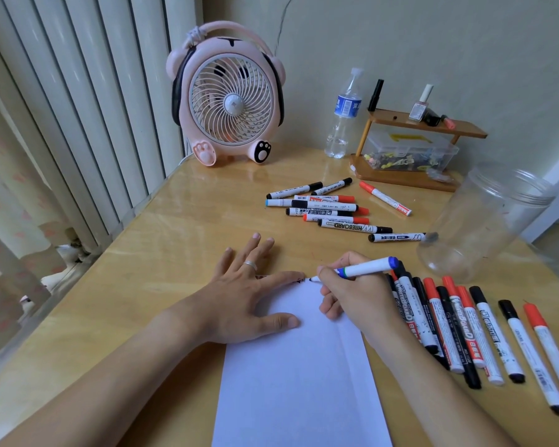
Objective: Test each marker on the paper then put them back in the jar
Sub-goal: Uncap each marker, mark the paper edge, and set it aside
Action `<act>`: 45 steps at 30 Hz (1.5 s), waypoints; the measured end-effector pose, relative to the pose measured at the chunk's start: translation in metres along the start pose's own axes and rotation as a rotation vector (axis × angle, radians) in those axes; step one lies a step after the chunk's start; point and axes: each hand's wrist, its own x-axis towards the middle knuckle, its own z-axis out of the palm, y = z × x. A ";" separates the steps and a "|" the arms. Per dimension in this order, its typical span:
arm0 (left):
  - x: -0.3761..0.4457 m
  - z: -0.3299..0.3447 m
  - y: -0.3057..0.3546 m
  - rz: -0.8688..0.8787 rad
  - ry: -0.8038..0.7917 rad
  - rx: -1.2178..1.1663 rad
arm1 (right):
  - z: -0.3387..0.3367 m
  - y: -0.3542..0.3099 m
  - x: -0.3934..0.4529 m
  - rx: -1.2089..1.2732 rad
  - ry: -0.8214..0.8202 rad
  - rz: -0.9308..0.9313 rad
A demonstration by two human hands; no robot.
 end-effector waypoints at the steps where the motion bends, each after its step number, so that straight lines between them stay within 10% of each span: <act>1: 0.000 0.000 0.000 0.000 0.000 -0.002 | 0.000 0.000 0.000 0.004 0.005 0.000; 27: 0.000 -0.001 -0.002 0.040 0.049 -0.056 | 0.001 0.001 0.000 -0.004 0.006 -0.011; 36: 0.011 -0.003 -0.021 0.005 0.476 -0.262 | -0.002 -0.001 -0.001 -0.015 -0.011 -0.001; 45: 0.017 -0.002 -0.034 -0.103 0.516 -0.186 | -0.004 -0.007 -0.008 0.008 -0.080 -0.119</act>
